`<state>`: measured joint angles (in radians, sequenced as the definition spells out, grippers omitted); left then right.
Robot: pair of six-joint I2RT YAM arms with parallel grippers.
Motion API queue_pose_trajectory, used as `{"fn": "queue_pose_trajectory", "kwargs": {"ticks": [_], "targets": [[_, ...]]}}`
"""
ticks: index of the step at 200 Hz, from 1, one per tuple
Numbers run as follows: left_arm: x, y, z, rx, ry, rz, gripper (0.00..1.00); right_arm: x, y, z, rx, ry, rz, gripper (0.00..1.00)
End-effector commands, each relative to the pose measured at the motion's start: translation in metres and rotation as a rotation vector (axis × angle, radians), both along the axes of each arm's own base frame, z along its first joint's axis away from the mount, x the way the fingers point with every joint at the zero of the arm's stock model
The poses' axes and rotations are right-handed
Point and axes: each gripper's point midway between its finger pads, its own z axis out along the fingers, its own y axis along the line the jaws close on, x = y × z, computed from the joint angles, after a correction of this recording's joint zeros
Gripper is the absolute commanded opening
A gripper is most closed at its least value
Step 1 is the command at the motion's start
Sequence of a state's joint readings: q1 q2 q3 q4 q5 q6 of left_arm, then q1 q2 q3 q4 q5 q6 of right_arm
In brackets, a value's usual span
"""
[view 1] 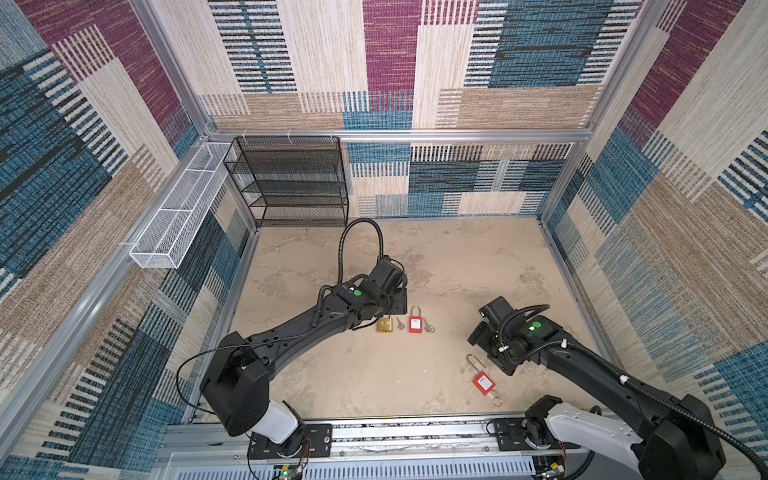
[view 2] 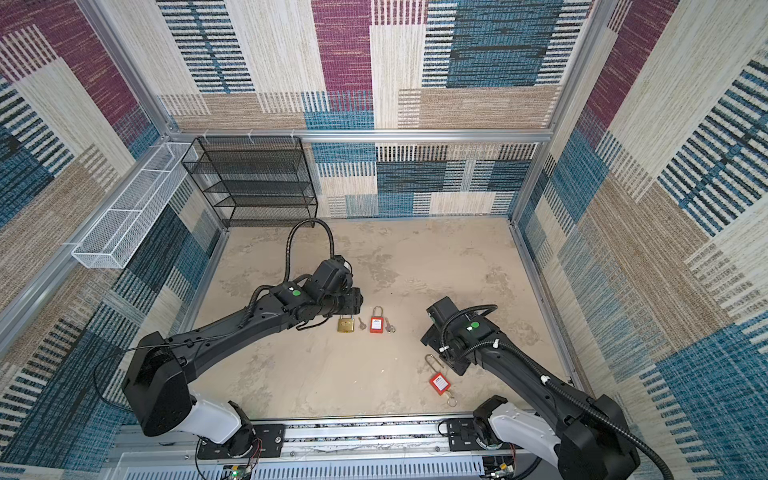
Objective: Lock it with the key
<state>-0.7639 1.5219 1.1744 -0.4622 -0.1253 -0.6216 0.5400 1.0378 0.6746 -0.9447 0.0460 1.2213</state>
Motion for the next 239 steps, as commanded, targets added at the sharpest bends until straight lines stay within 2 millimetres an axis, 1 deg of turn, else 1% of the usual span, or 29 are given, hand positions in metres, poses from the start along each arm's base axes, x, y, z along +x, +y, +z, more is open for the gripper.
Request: {"fn": "queue_pose_trajectory", "kwargs": {"ticks": [1,22,33,67,92,102,113,136,150,164,179,189,199,218,227,239], "targets": [[0.005,-0.001,0.008,-0.008,-0.034,-0.008,0.68,-0.036,-0.013,-0.012,-0.014,0.128,-0.053,0.87],[0.005,-0.002,0.005,-0.009,-0.029,-0.017,0.68,-0.046,-0.014,-0.021,0.007,0.149,-0.064,0.87],[0.006,-0.004,0.006,-0.021,-0.025,-0.023,0.68,-0.048,-0.008,-0.024,0.048,0.149,-0.061,0.87],[0.006,-0.006,-0.004,-0.031,0.002,-0.028,0.68,-0.053,0.012,-0.032,0.183,0.148,-0.025,0.86],[0.007,-0.006,-0.005,-0.033,0.004,-0.022,0.68,-0.056,0.017,-0.031,0.222,0.144,-0.019,0.86],[0.007,-0.006,-0.006,-0.035,0.004,-0.021,0.68,-0.053,0.019,-0.028,0.241,0.124,-0.012,0.86],[0.007,-0.006,-0.007,-0.036,0.007,-0.021,0.68,-0.051,0.027,-0.027,0.286,0.109,-0.005,0.86],[0.007,-0.008,-0.006,-0.039,0.013,-0.022,0.68,-0.046,0.05,-0.027,0.426,0.099,-0.003,0.86],[0.008,-0.008,-0.005,-0.036,0.012,-0.021,0.68,-0.036,0.064,-0.022,0.503,0.062,0.016,0.84],[0.007,-0.006,-0.006,-0.03,0.015,-0.018,0.68,-0.019,0.07,-0.008,0.504,-0.001,0.044,0.84],[0.007,-0.005,-0.004,-0.03,0.011,-0.016,0.68,-0.003,0.069,0.005,0.438,-0.043,0.087,0.84],[0.008,-0.005,-0.004,-0.03,0.009,-0.016,0.68,0.002,0.067,0.006,0.388,-0.037,0.11,0.85],[0.008,-0.005,-0.003,-0.03,0.008,-0.016,0.68,0.0,0.062,0.001,0.331,0.001,0.121,0.85],[0.007,-0.005,-0.003,-0.027,0.012,-0.015,0.68,-0.008,0.038,-0.01,0.167,0.077,0.132,0.85],[0.007,-0.004,-0.003,-0.025,0.01,-0.015,0.68,-0.007,0.03,-0.01,0.108,0.078,0.153,0.85],[0.007,-0.003,-0.003,-0.022,0.008,-0.013,0.68,-0.004,0.025,-0.008,0.059,0.057,0.205,0.85]]}}
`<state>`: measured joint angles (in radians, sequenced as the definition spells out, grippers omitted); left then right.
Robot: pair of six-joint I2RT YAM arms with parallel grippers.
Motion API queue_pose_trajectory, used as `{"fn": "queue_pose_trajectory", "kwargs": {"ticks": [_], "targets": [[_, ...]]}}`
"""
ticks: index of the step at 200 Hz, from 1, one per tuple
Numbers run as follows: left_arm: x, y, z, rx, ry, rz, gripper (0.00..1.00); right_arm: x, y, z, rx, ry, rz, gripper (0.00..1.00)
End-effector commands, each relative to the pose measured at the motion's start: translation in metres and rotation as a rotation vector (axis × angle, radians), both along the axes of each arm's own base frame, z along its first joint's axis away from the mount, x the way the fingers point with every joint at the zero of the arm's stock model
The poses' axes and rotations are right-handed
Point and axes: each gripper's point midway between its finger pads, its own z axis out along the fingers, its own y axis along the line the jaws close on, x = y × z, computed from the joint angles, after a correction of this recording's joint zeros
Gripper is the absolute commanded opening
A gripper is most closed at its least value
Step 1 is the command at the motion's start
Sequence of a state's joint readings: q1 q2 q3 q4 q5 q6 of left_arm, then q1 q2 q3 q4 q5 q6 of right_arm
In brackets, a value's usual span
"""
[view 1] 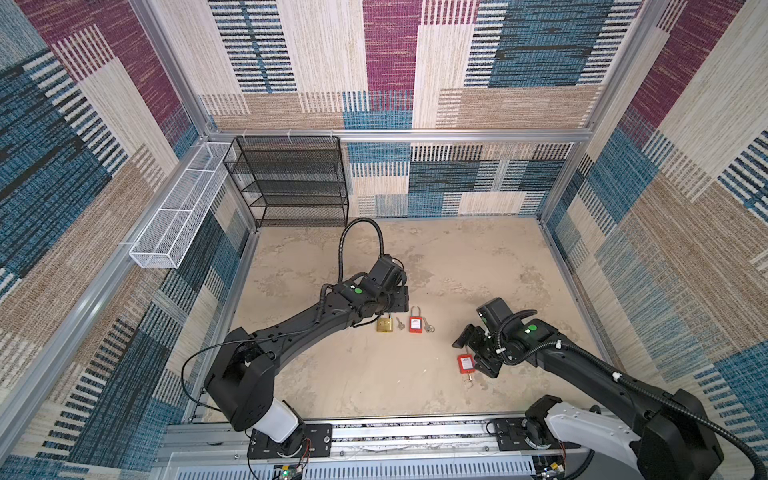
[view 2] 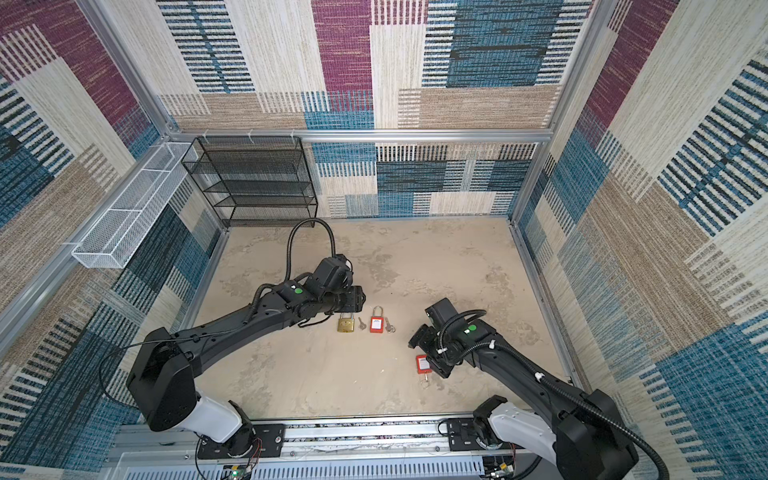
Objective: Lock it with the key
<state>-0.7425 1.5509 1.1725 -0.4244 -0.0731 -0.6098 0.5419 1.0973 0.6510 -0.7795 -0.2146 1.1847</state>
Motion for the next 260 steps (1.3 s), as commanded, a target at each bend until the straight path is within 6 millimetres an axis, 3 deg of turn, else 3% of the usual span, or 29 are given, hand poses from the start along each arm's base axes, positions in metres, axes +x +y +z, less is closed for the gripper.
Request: {"fn": "queue_pose_trajectory", "kwargs": {"ticks": [1,29,43,58,81,139,180,222,260], "targets": [[0.0,0.003,0.004,0.006,-0.009,0.008,0.68,-0.005,-0.029,-0.005,-0.19,-0.016,0.1,0.85],[0.001,0.003,0.007,0.001,-0.012,0.011,0.68,-0.007,-0.033,-0.011,-0.241,-0.038,0.242,0.83],[0.002,0.002,0.009,-0.004,-0.016,0.014,0.68,-0.012,-0.023,-0.015,-0.2,-0.058,0.325,0.78],[0.002,-0.001,0.007,-0.011,-0.009,0.009,0.68,-0.018,-0.005,-0.017,-0.11,-0.088,0.424,0.66],[0.002,-0.004,0.004,-0.01,0.008,0.003,0.68,-0.019,-0.002,-0.018,-0.146,-0.095,0.49,0.66],[0.001,-0.002,0.006,-0.004,0.006,0.002,0.67,-0.022,-0.012,-0.038,-0.324,-0.023,0.609,0.65],[0.001,-0.001,0.007,-0.017,0.001,0.013,0.67,-0.017,-0.005,-0.04,-0.371,-0.029,0.678,0.63],[-0.002,-0.004,0.008,-0.04,0.023,0.007,0.67,-0.02,-0.006,-0.05,-0.396,0.005,0.723,0.53],[-0.008,-0.029,0.027,-0.229,0.062,-0.035,0.67,-0.022,-0.004,-0.054,-0.379,0.002,0.729,0.39]]}}
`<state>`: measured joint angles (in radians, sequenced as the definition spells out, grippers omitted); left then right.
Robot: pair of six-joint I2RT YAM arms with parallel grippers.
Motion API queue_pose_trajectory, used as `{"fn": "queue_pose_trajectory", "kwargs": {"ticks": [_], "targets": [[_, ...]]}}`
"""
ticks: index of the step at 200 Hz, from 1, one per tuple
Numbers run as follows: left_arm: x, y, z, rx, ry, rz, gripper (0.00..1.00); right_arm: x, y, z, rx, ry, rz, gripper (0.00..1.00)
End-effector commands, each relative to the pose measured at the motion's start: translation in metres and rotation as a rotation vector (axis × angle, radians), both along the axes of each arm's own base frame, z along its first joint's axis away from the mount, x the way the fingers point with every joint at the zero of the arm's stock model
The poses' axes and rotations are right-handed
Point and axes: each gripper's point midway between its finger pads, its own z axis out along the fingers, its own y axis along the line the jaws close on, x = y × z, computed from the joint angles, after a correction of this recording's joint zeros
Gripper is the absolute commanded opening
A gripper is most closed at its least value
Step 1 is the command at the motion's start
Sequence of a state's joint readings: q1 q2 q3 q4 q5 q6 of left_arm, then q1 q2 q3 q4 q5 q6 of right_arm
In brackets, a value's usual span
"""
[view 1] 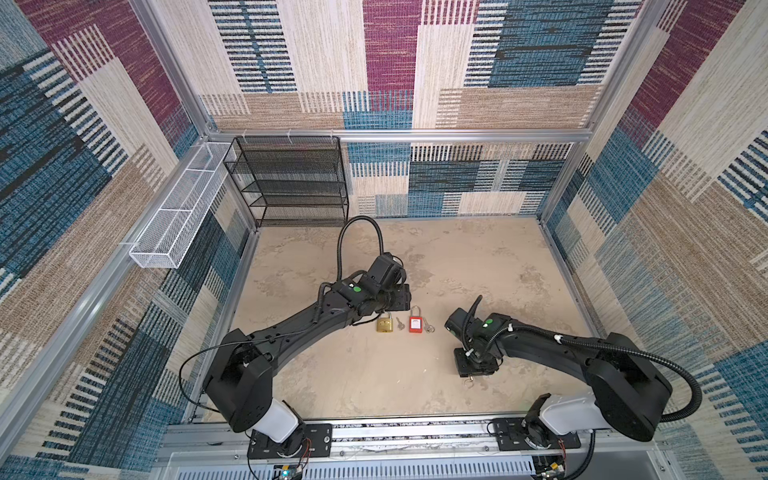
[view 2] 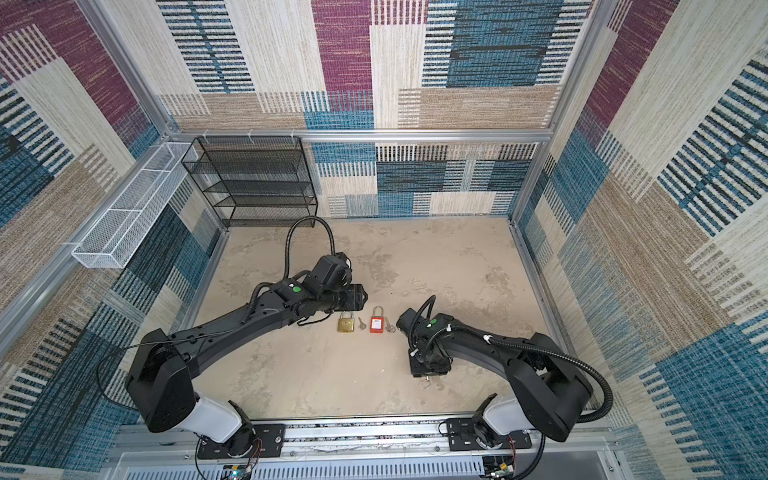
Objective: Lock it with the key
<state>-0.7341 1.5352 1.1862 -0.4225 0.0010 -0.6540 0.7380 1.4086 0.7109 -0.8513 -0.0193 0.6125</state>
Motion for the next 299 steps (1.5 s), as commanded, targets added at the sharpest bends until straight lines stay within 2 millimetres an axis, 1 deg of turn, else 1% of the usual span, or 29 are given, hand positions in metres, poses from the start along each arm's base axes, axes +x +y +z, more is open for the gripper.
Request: {"fn": "queue_pose_trajectory", "kwargs": {"ticks": [1,18,41,55,71,89,109,120,130,145,164,181,200,229,242,286,299], "targets": [[-0.004,-0.021,0.015,-0.149,0.029,-0.029,0.67,0.003,0.003,-0.001,0.013,-0.017,0.013,0.39],[-0.007,-0.029,0.018,-0.199,0.049,-0.042,0.67,0.01,0.005,0.009,0.025,-0.055,0.013,0.37],[-0.008,-0.034,0.016,-0.229,0.066,-0.049,0.67,0.018,0.012,0.021,0.065,-0.109,0.03,0.35],[-0.009,-0.036,0.016,-0.245,0.074,-0.053,0.67,0.025,0.017,0.033,0.083,-0.141,0.035,0.35],[-0.009,-0.039,0.018,-0.271,0.08,-0.057,0.67,0.04,0.026,0.058,0.124,-0.216,0.051,0.35],[-0.009,-0.043,0.022,-0.314,0.076,-0.06,0.67,0.061,0.05,0.097,0.224,-0.326,0.122,0.36],[-0.009,-0.047,0.025,-0.366,0.083,-0.068,0.67,0.082,0.068,0.137,0.28,-0.436,0.194,0.37],[-0.01,-0.047,0.026,-0.376,0.087,-0.068,0.66,0.09,0.074,0.153,0.292,-0.473,0.22,0.38],[-0.01,-0.047,0.029,-0.378,0.082,-0.073,0.66,0.096,0.08,0.161,0.298,-0.491,0.245,0.38],[-0.012,-0.045,0.033,-0.369,0.077,-0.088,0.66,0.1,0.086,0.165,0.302,-0.496,0.282,0.38],[-0.013,-0.042,0.039,-0.374,0.064,-0.087,0.66,0.102,0.088,0.159,0.286,-0.477,0.29,0.38],[-0.015,-0.04,0.039,-0.382,0.058,-0.082,0.66,0.1,0.095,0.159,0.326,-0.462,0.294,0.38],[-0.017,-0.04,0.038,-0.389,0.065,-0.088,0.66,0.099,0.104,0.165,0.384,-0.466,0.293,0.38],[-0.02,-0.046,0.037,-0.392,0.082,-0.128,0.65,0.098,0.121,0.181,0.489,-0.491,0.319,0.39],[-0.02,-0.047,0.036,-0.395,0.089,-0.132,0.64,0.098,0.127,0.183,0.516,-0.482,0.33,0.4],[-0.021,-0.048,0.04,-0.405,0.08,-0.143,0.61,0.103,0.133,0.181,0.516,-0.476,0.332,0.4],[-0.021,-0.047,0.039,-0.399,0.081,-0.137,0.61,0.107,0.129,0.174,0.476,-0.469,0.31,0.4]]}}
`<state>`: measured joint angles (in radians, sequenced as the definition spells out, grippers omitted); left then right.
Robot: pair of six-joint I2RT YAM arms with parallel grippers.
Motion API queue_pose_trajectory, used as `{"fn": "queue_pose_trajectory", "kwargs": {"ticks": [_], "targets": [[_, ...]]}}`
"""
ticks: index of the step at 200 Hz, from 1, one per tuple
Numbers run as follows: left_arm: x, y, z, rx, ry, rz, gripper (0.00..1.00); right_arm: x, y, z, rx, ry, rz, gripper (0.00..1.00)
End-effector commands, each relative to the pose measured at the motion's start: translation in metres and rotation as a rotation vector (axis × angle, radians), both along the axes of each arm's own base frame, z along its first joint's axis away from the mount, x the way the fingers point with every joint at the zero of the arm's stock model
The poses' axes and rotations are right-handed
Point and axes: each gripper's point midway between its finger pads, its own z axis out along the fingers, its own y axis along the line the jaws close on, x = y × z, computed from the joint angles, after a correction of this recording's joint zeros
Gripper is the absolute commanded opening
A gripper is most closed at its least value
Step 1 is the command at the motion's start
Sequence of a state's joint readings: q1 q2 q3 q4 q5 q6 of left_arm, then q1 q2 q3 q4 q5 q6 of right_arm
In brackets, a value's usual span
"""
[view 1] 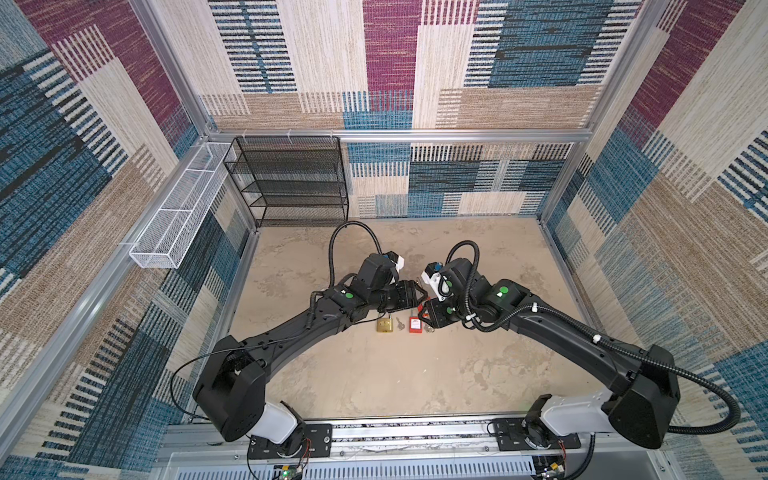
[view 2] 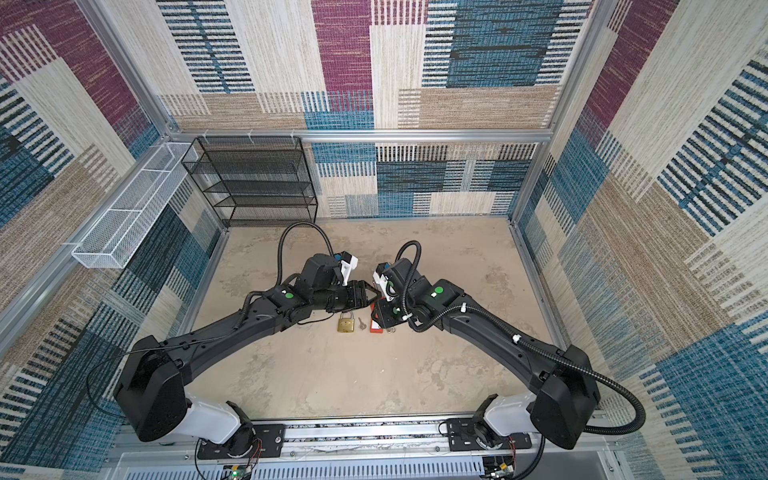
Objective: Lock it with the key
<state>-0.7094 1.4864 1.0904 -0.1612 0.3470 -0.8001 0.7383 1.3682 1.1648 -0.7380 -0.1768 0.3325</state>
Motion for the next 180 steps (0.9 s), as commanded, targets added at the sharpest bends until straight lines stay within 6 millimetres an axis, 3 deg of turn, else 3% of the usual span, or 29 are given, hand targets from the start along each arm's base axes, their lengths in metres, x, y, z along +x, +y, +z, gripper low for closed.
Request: {"fn": "queue_pose_trajectory", "kwargs": {"ticks": [1,29,64,111,156,180], "targets": [[0.0,-0.002,0.007,-0.02,-0.003,-0.002,0.61,0.012,0.005,0.005,0.013,-0.038,-0.019,0.39],[-0.001,-0.001,0.009,-0.024,-0.015,-0.007,0.61,0.013,0.007,-0.002,0.014,-0.021,-0.016,0.39],[-0.002,-0.005,0.003,-0.016,0.002,-0.03,0.53,0.013,0.02,0.022,0.104,-0.074,0.036,0.39],[0.0,-0.01,0.008,-0.047,0.003,-0.033,0.34,0.015,0.028,0.034,0.141,-0.113,0.074,0.41],[0.001,-0.009,0.012,-0.068,-0.011,-0.022,0.09,0.017,0.026,0.04,0.152,-0.149,0.066,0.59],[0.004,-0.005,0.017,-0.086,-0.027,-0.002,0.08,0.02,0.017,0.049,0.165,-0.207,0.024,0.68]]}}
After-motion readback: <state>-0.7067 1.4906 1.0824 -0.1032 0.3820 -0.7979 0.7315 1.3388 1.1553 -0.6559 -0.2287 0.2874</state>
